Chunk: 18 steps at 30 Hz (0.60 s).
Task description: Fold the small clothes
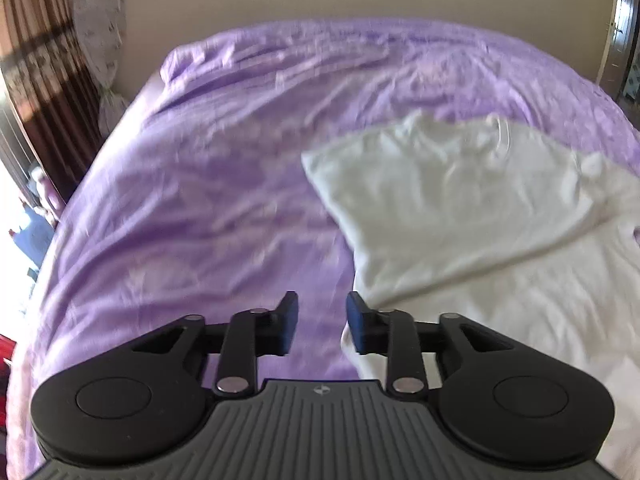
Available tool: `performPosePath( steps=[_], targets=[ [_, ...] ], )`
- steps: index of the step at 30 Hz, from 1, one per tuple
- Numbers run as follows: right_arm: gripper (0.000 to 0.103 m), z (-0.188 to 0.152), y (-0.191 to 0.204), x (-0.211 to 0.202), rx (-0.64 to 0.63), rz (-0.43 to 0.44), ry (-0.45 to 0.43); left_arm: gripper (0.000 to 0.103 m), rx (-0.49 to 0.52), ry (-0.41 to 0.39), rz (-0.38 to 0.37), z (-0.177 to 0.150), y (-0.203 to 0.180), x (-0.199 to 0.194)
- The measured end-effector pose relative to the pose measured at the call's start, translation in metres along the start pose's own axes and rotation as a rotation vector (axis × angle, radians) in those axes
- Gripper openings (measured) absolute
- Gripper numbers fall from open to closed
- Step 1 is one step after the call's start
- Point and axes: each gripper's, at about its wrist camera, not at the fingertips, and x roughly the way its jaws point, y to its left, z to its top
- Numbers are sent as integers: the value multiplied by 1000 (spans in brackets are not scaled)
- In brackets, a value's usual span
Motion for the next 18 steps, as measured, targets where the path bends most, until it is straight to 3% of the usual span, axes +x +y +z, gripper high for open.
performPosePath(
  steps=[4,9,11,12,18],
  targets=[
    [36,12,-44,-54,71,-40,-87,53,19,-56,46,23,-22,-8],
    [42,17,-111,-110,156,-109,-232,60,-82,-96,17,41,-36,3],
    [42,14,-141,-124,181,-167,-268,69,-120,-112,23,42,-39,11],
    [42,13,-155,-128,189,-189,-270,79,-133,-111,28,42,-41,16],
    [37,1,-229,-113,324,-263,-218,81,-157,-107,33,39,-47,37]
  ],
)
